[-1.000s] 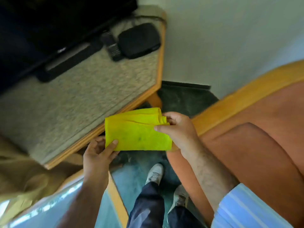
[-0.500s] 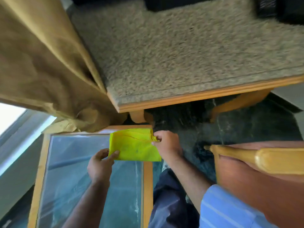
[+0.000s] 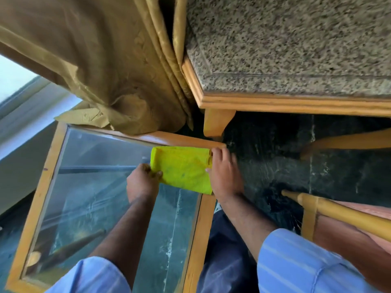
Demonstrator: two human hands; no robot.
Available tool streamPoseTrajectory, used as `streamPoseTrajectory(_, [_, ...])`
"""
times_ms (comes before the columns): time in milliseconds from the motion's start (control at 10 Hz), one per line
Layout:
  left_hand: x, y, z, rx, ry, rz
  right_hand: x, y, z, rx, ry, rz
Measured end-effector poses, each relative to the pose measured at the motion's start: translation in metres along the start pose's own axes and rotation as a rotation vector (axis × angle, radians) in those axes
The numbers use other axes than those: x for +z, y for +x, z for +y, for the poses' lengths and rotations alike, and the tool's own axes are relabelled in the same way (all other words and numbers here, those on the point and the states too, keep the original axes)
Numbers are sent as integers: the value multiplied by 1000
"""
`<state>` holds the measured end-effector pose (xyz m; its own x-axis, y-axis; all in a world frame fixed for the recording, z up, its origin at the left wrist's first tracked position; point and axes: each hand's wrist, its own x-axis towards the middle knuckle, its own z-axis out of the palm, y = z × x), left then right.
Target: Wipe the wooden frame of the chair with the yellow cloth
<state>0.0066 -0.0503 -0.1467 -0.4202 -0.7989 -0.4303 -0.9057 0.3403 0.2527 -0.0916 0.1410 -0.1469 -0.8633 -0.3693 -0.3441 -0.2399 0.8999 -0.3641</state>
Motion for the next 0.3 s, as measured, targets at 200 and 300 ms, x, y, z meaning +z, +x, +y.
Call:
streamPoseTrajectory(200, [-12,-33,7,445,305,141,-5,-22,-8,-599,-433,-26])
streamPoseTrajectory(300, [-24,-49,6,615,346,125,-18,-27,-16,-577,-436,-62])
